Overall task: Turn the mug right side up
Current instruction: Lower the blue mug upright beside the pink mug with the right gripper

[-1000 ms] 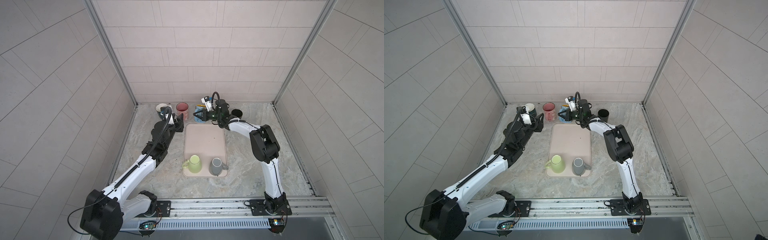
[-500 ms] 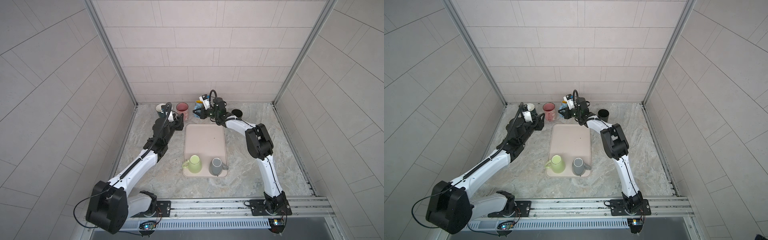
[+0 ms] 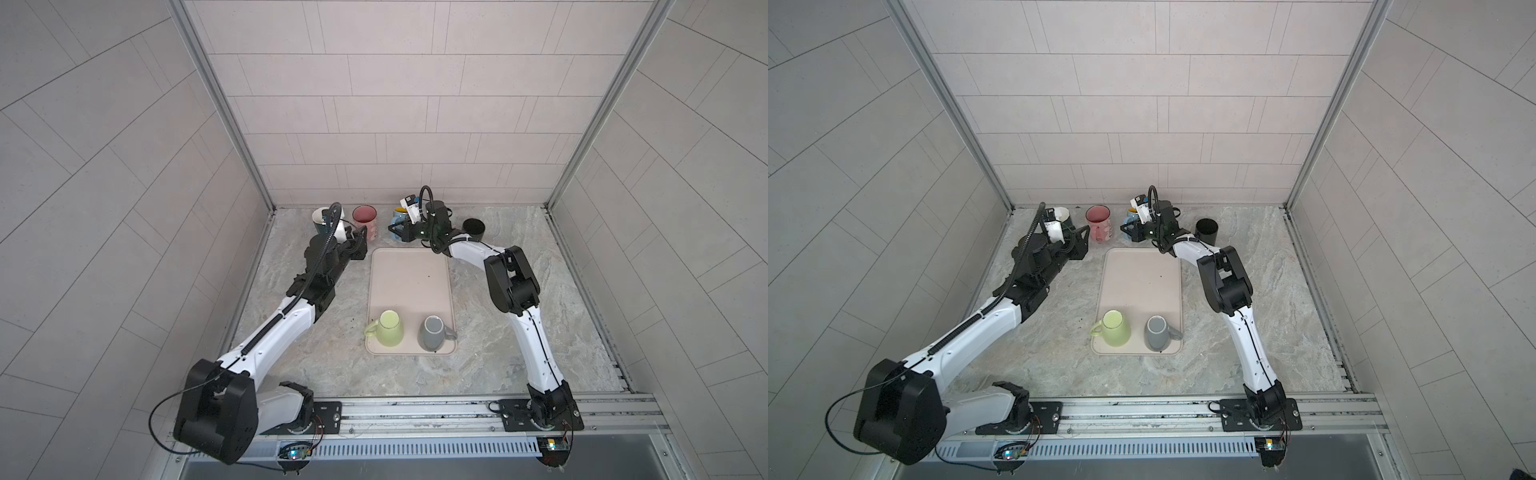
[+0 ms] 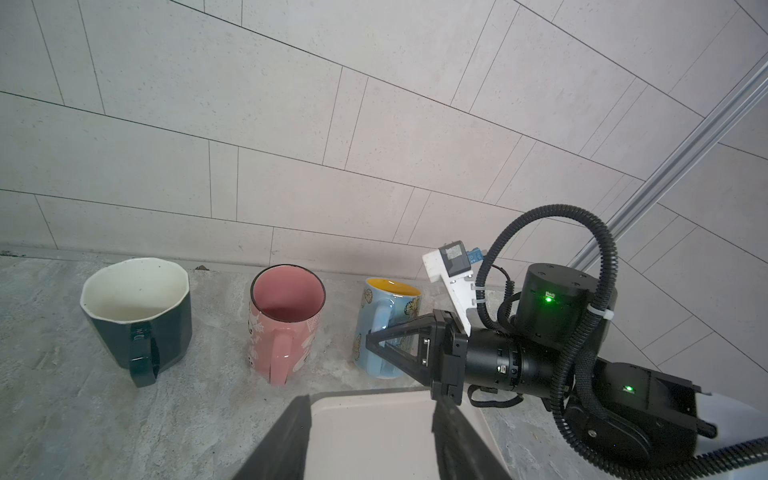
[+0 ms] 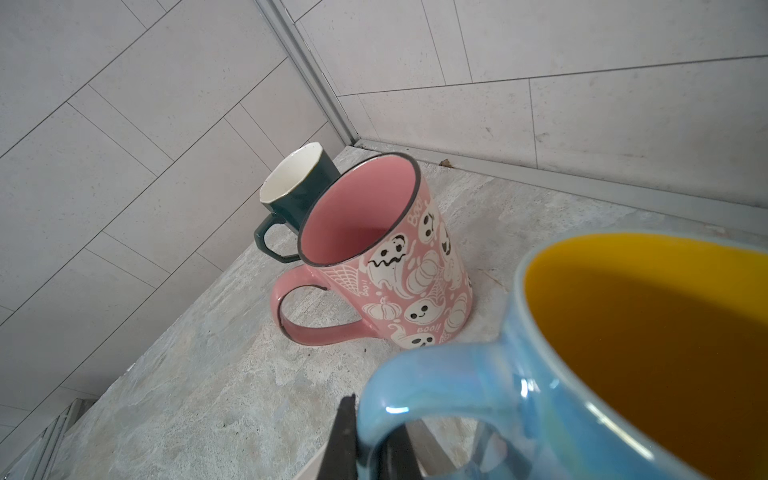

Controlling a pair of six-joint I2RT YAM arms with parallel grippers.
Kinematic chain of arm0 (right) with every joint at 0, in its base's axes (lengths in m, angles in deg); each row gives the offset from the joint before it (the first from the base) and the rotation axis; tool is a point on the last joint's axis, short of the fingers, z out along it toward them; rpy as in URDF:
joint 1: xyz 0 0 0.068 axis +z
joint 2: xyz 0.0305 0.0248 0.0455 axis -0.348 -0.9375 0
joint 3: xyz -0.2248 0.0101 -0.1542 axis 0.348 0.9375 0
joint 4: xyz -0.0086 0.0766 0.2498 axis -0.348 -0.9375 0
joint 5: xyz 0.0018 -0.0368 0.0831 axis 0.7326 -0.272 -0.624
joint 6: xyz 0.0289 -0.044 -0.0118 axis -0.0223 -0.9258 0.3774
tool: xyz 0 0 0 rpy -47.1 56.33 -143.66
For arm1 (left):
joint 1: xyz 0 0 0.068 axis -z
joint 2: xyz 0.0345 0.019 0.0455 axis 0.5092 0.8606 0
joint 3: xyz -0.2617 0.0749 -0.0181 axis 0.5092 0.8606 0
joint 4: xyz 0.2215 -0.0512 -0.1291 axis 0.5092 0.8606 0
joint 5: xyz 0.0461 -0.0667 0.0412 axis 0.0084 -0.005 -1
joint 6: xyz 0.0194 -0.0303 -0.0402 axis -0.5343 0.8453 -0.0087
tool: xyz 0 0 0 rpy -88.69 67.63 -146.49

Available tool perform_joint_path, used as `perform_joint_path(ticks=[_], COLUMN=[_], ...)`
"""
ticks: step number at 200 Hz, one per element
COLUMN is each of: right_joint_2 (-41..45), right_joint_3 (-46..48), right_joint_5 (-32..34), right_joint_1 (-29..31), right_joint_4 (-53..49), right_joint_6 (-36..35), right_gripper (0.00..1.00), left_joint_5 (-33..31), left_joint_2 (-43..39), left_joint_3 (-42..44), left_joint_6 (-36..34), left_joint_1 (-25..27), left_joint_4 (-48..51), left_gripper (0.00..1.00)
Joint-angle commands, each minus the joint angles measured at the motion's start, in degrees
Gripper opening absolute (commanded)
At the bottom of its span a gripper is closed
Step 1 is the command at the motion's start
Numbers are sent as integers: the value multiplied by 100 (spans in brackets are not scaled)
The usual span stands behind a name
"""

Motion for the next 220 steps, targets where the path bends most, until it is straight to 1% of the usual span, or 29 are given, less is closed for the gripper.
perform_joint_path(ticks=[1, 58, 120, 142, 179, 203, 220], right_joint_2=[68, -5, 85, 108, 109, 124, 135], right_joint_3=[-55, 112, 482, 559, 665, 742, 801], right_joint_5=[-100, -110, 128, 140, 187, 208, 234], right_joint_1=[-22, -22, -4, -4, 4, 4, 4], right_joint_4=[861, 998, 962, 976, 984, 983, 988], right_joint_6=[-330, -289, -421, -425, -412, -399, -396], right_gripper=[0, 0, 0, 8, 12, 16, 17], left_joint_5=[42, 112, 161, 194, 285, 293, 304], left_joint_2=[-18, 110, 181, 196, 232, 243, 225], left_joint_3=[-200, -212, -151, -142, -107, -82, -66], left_joint_6=[-26, 44, 69, 101, 169, 184, 194], left_joint_1=[-44, -44, -44, -44, -42, -44, -39], left_joint_4=[-20, -69, -63, -84, -128, -147, -156], left_gripper=[52, 52, 52, 52, 51, 51, 51])
